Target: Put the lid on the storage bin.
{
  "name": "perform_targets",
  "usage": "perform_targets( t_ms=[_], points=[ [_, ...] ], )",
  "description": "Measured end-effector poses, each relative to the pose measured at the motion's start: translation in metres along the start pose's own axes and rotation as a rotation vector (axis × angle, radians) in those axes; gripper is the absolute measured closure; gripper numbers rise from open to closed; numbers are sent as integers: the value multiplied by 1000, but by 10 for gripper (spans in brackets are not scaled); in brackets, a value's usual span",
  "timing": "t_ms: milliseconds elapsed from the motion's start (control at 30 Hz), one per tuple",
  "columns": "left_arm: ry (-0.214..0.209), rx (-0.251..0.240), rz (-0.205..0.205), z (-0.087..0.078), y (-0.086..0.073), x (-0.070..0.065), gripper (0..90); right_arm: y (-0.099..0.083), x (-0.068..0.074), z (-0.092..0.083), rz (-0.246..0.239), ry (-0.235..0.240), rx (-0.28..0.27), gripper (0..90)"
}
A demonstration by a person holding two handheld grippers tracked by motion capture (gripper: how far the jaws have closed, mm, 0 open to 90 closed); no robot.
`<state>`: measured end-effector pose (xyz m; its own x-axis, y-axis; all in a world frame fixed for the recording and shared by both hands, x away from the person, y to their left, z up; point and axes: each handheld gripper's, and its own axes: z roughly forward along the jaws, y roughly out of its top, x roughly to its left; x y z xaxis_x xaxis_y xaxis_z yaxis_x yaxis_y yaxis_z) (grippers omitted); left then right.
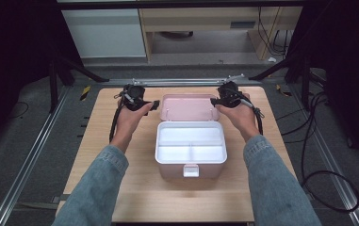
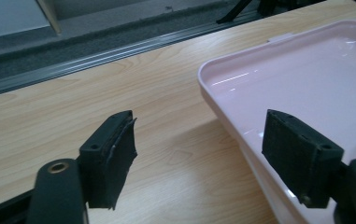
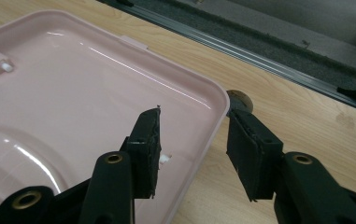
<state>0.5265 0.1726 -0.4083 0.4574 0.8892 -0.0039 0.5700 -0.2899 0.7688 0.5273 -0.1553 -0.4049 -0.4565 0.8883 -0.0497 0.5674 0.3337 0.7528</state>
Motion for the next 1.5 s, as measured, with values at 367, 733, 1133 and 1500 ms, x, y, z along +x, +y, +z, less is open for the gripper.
perform_targets(
  t_ms=[367, 733, 1133, 1500],
  points=[
    [23, 10, -7, 17, 0, -3, 337, -5, -6, 20, 63, -4, 37, 530],
    [9, 14, -23, 34, 3, -8, 395, -10, -9, 39, 127, -15, 88, 648],
    [1, 48, -42, 53, -1, -10, 475, -13, -6, 42, 169, -31, 56, 770],
    [-64, 65, -107, 57, 2, -11, 645, -12, -5, 40, 178, -39, 26, 779]
  ],
)
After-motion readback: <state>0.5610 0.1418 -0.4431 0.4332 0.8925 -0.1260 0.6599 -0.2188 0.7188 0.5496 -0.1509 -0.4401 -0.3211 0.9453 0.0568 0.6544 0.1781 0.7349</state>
